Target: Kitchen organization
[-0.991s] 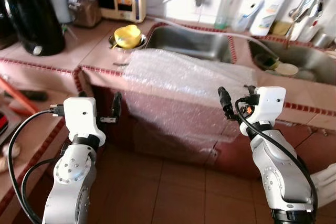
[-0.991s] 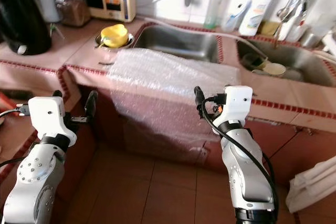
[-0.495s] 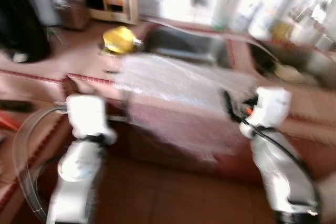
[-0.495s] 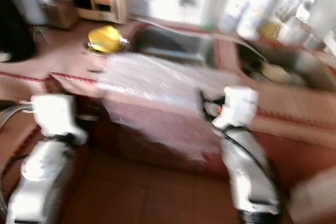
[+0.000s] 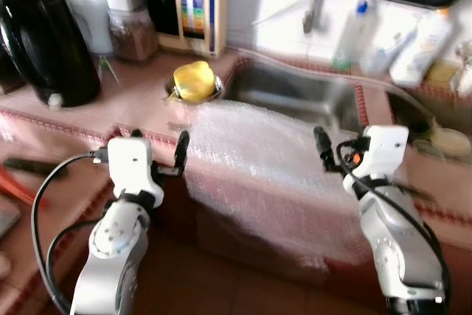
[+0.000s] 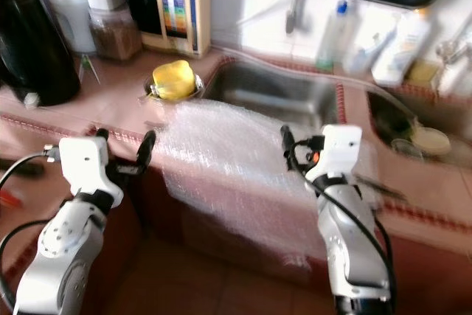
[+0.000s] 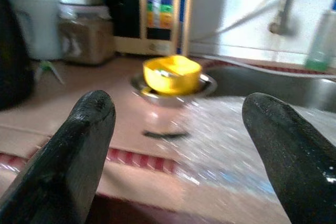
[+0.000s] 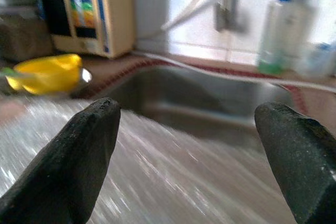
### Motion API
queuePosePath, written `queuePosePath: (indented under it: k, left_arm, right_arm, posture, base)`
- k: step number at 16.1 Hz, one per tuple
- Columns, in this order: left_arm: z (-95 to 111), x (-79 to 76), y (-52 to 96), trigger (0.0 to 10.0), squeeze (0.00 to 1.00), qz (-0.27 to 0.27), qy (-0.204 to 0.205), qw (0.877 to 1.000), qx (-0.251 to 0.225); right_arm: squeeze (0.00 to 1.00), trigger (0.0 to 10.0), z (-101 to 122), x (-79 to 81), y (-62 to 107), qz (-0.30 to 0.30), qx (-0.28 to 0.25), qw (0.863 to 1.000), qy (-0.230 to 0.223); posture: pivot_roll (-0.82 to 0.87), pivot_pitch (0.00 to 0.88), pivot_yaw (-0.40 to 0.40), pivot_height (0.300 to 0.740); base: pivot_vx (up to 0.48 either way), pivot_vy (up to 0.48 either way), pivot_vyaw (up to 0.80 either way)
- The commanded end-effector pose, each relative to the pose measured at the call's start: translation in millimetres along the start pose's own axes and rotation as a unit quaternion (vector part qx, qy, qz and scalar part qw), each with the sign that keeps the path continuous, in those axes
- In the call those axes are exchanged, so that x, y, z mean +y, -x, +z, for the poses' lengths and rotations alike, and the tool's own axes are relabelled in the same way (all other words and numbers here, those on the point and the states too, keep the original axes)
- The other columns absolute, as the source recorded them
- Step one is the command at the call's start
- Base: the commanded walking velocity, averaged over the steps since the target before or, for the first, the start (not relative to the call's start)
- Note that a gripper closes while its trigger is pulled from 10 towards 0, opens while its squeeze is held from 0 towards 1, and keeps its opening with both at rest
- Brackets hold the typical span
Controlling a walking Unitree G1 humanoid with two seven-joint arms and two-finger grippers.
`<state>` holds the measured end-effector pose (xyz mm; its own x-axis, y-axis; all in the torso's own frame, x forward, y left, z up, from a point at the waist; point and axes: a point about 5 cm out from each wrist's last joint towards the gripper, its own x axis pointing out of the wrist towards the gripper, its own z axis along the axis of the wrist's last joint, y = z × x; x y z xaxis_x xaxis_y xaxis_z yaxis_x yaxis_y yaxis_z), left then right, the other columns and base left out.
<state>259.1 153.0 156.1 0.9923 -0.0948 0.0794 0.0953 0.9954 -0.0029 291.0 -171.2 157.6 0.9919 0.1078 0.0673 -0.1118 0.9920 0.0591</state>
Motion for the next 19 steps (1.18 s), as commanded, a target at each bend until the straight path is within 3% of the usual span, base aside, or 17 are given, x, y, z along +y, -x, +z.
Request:
queuePosePath:
  k: [1,6,12,16,19]
  left_arm:
    - [1.2,4.6,0.4,10.0,0.00,0.003,-0.006,1.000,0.002]
    - [-0.4,1.5,-1.1,10.0,0.00,-0.004,-0.005,1.000,0.007]
    - [-0.7,2.0,-2.0,10.0,0.00,0.005,-0.003,1.000,0.010]
    - [-0.6,-0.1,-2.1,10.0,0.00,-0.004,0.001,1.000,0.010]
    - [-0.8,-0.6,-2.3,10.0,0.00,-0.006,0.006,1.000,0.011]
  right_arm:
    - [0.00,10.0,1.4,6.2,-1.5,0.006,-0.002,1.000,-0.001]
    - [0.00,10.0,0.1,4.0,-0.9,0.000,0.000,1.000,-0.002]
    - [0.00,10.0,-2.8,4.3,0.0,-0.004,0.009,1.000,-0.003]
    - [0.00,10.0,-3.1,3.8,-0.2,-0.006,0.009,1.000,-0.006]
    - [0.00,10.0,-2.4,3.6,-0.6,-0.005,0.008,1.000,-0.005]
  posture:
    - [-0.02,0.001,-0.050,0.740]
    - [-0.02,0.002,-0.045,0.740]
    - [-0.02,0.006,-0.044,0.740]
    - [-0.02,0.005,-0.045,0.740]
    - [-0.02,0.008,-0.045,0.740]
  base:
    - [0.386,0.000,0.00]
    - [0.352,0.000,0.00]
    - [0.000,0.000,0.00]
    - [0.000,0.000,-0.80]
    - [0.000,0.000,-0.15]
